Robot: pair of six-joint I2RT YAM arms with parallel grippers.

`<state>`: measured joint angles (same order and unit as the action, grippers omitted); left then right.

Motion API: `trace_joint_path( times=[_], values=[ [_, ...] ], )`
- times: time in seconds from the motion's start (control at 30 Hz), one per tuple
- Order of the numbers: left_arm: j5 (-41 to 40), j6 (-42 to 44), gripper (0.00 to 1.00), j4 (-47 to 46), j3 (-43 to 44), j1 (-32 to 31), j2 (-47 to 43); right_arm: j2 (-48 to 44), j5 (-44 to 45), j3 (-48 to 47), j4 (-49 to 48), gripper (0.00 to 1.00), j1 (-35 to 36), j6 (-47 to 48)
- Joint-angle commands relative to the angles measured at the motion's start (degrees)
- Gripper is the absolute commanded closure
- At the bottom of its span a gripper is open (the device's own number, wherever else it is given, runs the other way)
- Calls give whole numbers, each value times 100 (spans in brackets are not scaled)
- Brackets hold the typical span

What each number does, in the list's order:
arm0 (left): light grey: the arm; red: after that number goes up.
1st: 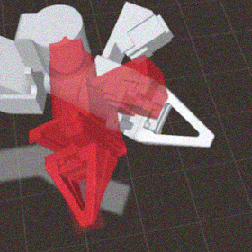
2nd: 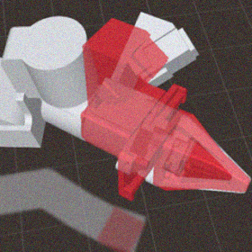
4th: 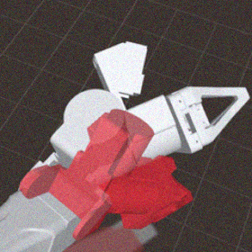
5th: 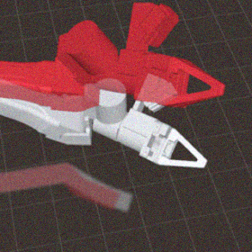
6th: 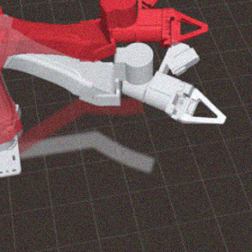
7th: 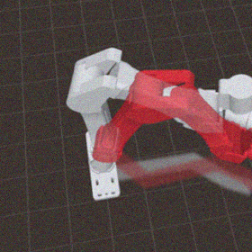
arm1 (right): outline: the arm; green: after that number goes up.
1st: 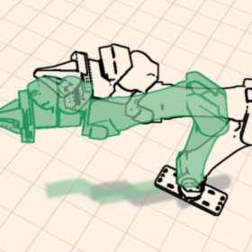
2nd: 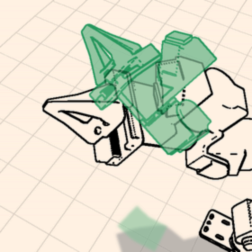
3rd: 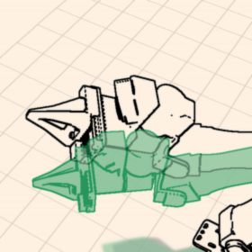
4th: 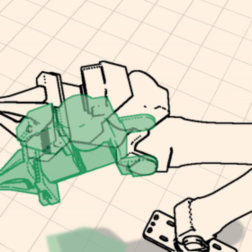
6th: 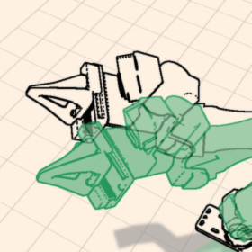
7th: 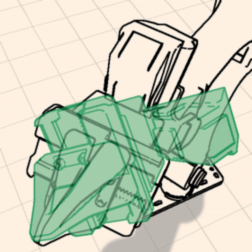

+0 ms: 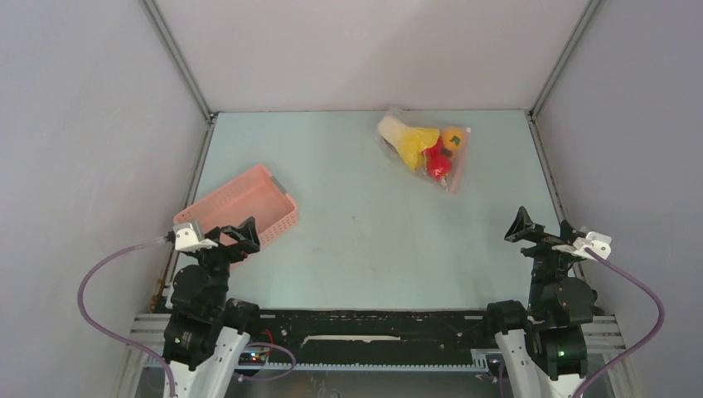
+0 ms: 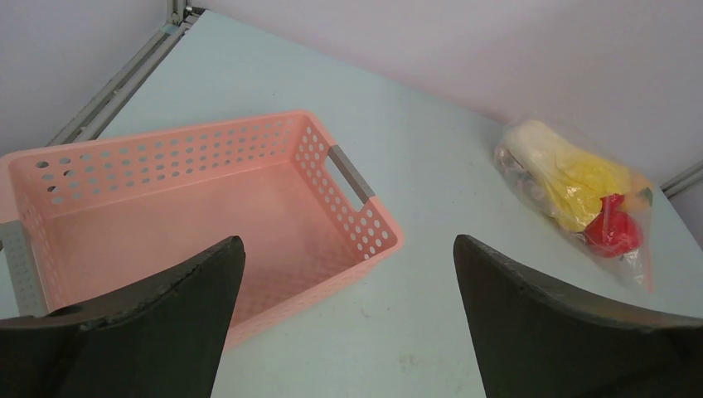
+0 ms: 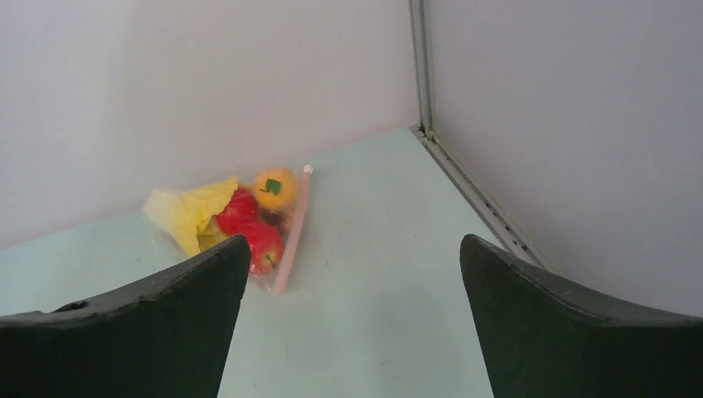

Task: Open the zip-top bag and remove the fake food

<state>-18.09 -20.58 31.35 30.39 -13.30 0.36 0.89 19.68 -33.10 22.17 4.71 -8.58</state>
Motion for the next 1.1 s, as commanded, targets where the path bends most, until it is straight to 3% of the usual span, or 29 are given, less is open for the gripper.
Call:
trace_joint_path(
  times=[0.0, 0.33, 0.47, 0.83, 1.07],
  values=[
    [234, -29, 0, -57, -121, 135, -981, -344, 3, -170, -62, 0, -44, -50],
    [419, -17, 0, -101, -139, 209, -941, -110, -263, -223, -10, 0, -21, -310],
    [505, 8, 0, -96, -134, 222, -886, 543, -601, -419, 193, 0, 8, -516],
    [751, 74, 0, -87, -120, 258, -777, 3830, -2668, -1013, -225, 0, -263, -1022],
    [875, 96, 0, -97, -121, 258, -701, 6555, -4394, -1036, -1945, 5, -1228, -1748]
  ],
)
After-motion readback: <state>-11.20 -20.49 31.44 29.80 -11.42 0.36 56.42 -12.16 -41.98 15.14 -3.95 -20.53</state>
